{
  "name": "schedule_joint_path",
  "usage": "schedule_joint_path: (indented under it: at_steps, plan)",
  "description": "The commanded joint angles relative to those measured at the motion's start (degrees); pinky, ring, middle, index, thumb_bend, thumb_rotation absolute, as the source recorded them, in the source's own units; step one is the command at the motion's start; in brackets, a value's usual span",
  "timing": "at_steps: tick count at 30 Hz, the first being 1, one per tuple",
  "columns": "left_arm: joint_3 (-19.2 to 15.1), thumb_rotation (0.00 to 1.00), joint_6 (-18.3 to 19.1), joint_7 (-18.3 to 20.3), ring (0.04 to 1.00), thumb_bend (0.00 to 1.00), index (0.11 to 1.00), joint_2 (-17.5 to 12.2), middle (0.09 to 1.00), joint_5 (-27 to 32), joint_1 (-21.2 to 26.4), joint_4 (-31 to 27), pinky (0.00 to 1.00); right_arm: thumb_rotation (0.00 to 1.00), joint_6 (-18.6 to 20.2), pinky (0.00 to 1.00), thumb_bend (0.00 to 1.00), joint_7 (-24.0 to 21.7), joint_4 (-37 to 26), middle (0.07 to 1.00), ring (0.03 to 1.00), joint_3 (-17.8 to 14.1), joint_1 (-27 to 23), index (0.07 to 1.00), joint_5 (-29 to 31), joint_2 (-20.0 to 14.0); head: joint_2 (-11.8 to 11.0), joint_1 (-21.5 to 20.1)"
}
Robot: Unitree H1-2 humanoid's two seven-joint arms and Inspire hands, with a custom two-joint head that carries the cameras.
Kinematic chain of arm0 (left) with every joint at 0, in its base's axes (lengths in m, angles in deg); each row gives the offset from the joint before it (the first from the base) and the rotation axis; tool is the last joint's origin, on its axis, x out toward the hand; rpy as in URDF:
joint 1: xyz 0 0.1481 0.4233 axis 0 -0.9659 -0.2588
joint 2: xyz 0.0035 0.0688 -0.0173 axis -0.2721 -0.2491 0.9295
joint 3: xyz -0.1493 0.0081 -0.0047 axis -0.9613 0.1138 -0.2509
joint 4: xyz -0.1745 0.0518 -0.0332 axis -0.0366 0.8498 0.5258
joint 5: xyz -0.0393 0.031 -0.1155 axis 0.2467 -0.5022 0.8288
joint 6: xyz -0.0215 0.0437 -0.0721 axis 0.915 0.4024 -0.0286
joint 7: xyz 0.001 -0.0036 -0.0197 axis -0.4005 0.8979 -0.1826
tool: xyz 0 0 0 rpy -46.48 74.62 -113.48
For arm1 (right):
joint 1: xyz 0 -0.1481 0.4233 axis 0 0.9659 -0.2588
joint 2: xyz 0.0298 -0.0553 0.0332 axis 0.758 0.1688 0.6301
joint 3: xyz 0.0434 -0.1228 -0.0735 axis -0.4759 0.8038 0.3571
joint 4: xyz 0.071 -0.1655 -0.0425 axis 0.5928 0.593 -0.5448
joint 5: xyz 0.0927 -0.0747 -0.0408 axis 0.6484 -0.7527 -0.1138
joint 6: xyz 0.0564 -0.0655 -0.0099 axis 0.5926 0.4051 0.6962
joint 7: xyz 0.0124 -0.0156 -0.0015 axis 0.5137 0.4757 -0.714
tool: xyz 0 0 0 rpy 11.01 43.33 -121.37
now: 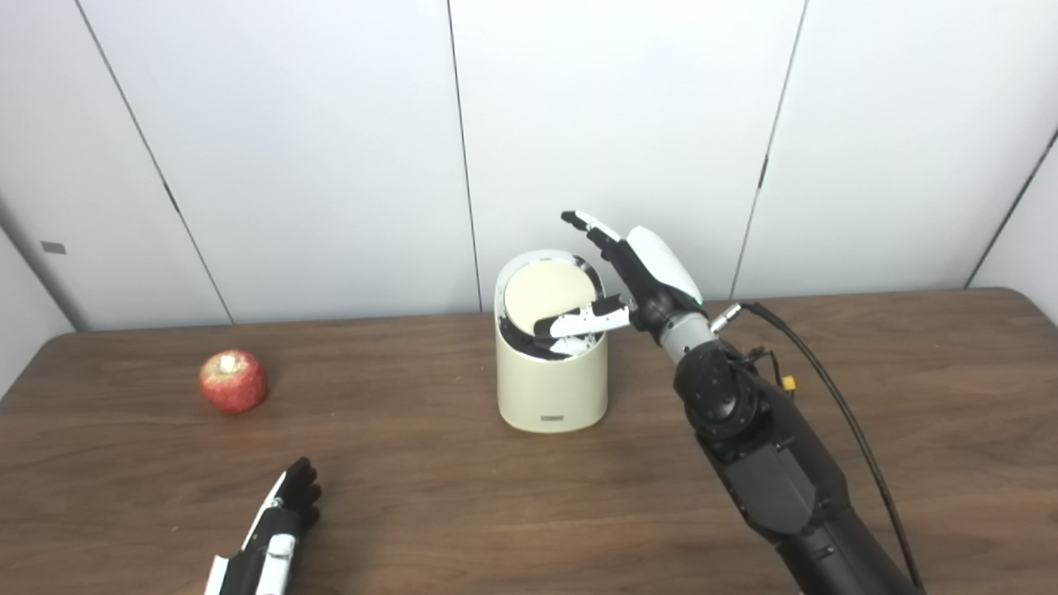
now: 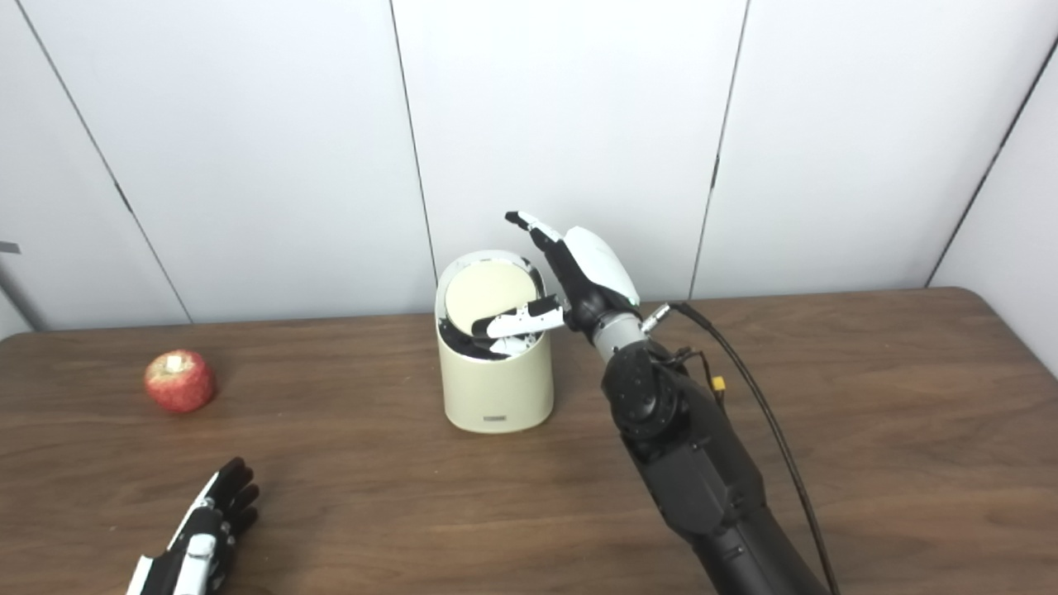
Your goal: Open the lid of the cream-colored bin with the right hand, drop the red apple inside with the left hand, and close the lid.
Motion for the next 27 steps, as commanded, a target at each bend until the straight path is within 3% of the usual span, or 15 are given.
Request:
schedule_joint_path:
  at_steps: [1,16,27]
  plan:
    - [0.9,0.85,-0.8,0.3,0.956,0.48,0.973,0.6,0.961,0.5,-7.1,-1.6,0.97,0.36,-2.9,0.83,0.84,1.6,-1.3,0.911,0.901,-1.0,-2.1,0.892,0.0,-1.0,0.0,-0.1]
    - [1.1,0.85,0.4,0.3,0.957,0.46,0.975,0.6,0.963,0.3,-7.7,-3.1,0.96,0.39,-0.9,0.82,0.83,0.5,-1.3,0.912,0.896,-1.1,-1.5,0.887,1.3,-0.1,0.5,-0.2]
    - [1.2,0.88,0.1,0.5,0.963,0.40,0.987,0.5,0.969,0.5,-8.0,-3.7,0.98,0.23,-3.2,0.81,0.93,1.6,-1.3,0.893,0.881,1.9,-1.9,0.871,-2.4,-1.6,1.1,-0.5]
